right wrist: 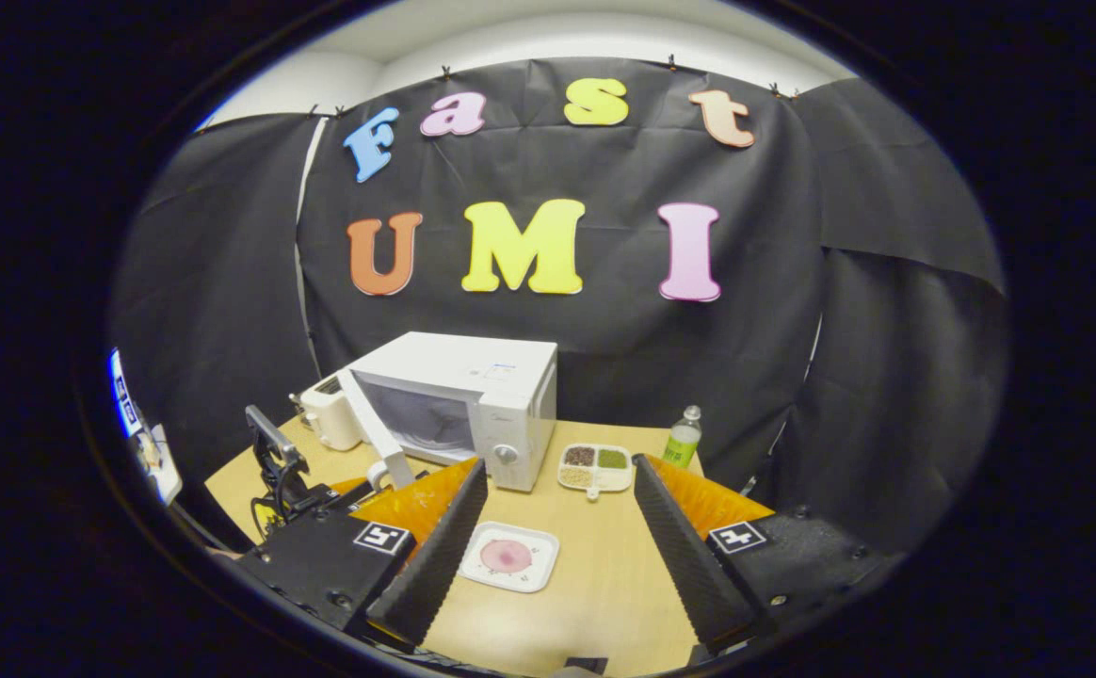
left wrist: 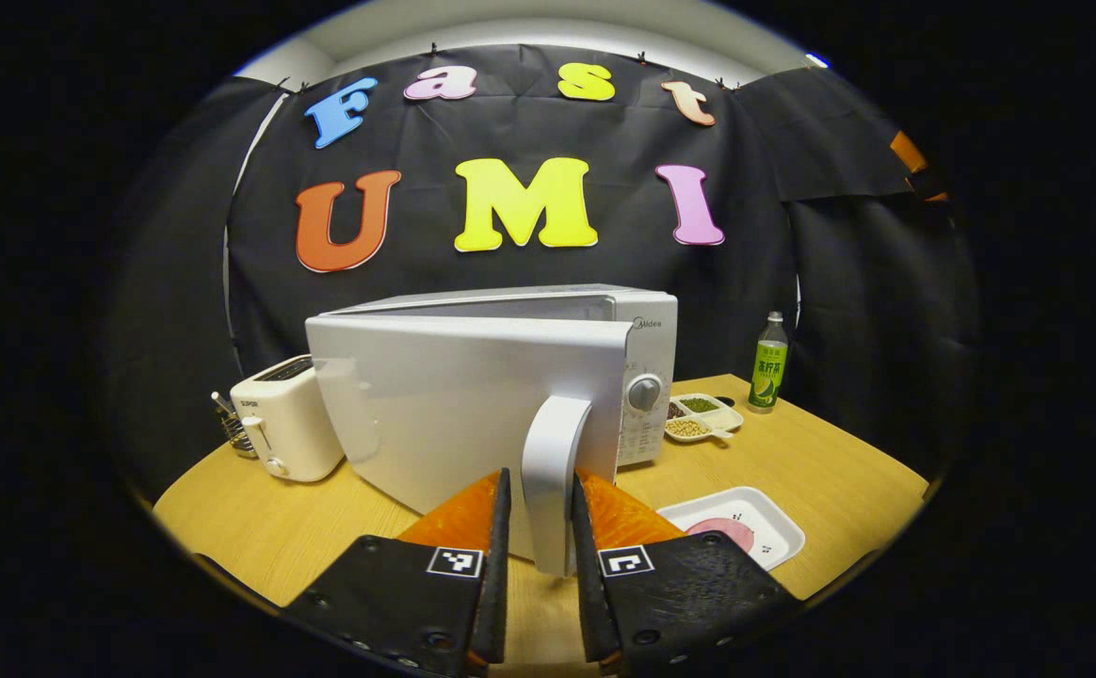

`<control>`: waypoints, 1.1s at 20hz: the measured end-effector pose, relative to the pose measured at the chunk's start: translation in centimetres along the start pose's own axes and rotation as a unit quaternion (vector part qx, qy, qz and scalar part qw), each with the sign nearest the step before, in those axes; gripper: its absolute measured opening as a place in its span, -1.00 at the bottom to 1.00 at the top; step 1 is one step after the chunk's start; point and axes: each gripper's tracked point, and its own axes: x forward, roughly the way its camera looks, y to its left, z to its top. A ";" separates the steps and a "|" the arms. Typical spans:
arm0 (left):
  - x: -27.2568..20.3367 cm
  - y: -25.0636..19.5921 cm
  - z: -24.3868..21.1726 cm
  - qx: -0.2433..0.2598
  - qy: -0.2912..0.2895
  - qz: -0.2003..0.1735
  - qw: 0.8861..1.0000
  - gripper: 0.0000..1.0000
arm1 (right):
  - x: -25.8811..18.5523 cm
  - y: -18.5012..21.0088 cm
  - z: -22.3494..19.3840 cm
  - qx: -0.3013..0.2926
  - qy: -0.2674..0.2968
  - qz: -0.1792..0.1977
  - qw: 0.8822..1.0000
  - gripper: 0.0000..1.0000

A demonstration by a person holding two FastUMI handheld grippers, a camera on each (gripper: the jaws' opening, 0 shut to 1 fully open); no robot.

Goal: Open the microwave oven with the left hand, put the food in, and close the microwave oven.

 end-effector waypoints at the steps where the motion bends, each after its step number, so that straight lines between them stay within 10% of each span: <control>1: -1.0 1.3 -0.3 0.001 0.007 0.014 1.000 -0.34 | -0.1 0.9 -0.2 0.001 0.000 0.008 1.000 1.00; 7: -5.5 8.0 -1.1 -0.003 0.016 0.064 0.998 0.83 | -0.7 5.9 -0.5 -0.016 -0.009 0.044 0.999 1.00; 22: -15.3 22.1 -2.7 0.008 0.035 0.186 0.982 0.87 | 0.2 13.2 -3.0 0.006 0.005 0.106 0.994 1.00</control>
